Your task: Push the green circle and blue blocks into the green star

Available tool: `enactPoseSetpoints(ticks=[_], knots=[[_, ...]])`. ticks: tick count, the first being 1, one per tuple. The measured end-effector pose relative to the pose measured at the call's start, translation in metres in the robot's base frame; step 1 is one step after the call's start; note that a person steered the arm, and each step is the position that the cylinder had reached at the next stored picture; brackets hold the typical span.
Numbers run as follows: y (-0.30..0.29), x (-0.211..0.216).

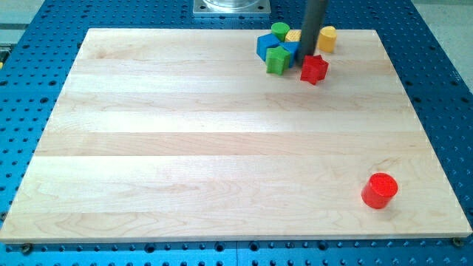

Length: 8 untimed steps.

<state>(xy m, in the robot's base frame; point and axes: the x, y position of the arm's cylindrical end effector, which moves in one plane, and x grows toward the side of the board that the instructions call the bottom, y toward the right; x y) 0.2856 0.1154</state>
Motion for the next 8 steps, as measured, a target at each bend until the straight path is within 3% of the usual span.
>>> enactPoseSetpoints(ticks=[1, 2, 3, 4, 5, 7, 8], knots=[[-0.029, 0.017], [0.053, 0.024], [0.143, -0.01], [0.146, -0.067], [0.116, -0.095], [-0.018, -0.094], [-0.058, -0.078]])
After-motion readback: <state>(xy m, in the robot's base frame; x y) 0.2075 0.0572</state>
